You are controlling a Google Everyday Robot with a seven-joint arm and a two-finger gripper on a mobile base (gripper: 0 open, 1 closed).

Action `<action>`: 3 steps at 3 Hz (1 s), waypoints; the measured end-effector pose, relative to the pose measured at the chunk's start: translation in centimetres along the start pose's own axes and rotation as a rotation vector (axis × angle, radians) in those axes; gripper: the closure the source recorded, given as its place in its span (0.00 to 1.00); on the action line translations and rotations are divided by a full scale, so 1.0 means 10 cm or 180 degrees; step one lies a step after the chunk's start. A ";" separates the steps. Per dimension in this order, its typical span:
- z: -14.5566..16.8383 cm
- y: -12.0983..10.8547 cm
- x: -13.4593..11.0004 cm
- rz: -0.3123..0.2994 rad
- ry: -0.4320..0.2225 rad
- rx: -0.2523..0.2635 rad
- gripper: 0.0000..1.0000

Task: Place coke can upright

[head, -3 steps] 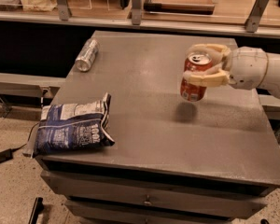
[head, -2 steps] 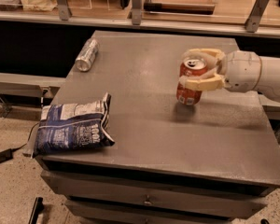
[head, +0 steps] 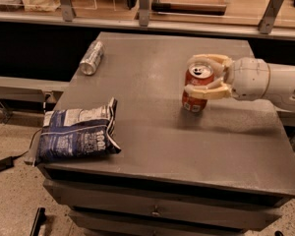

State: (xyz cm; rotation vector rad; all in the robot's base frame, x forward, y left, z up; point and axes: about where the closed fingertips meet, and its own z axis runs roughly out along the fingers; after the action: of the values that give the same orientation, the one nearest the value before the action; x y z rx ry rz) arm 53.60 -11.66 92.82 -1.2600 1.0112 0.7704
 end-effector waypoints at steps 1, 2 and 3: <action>0.01 0.03 0.02 -0.0105 0.0018 -0.0037 0.20; 0.00 0.04 0.06 -0.0090 0.0035 -0.0050 0.00; -0.02 0.03 0.06 -0.0069 0.0039 -0.0032 0.00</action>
Offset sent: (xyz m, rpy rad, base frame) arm -0.0010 -0.0040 -0.0125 -0.0293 -0.0201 0.0062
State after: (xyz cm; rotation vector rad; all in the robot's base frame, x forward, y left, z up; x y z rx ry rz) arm 53.56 -11.87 92.12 -1.2838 1.0031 0.7526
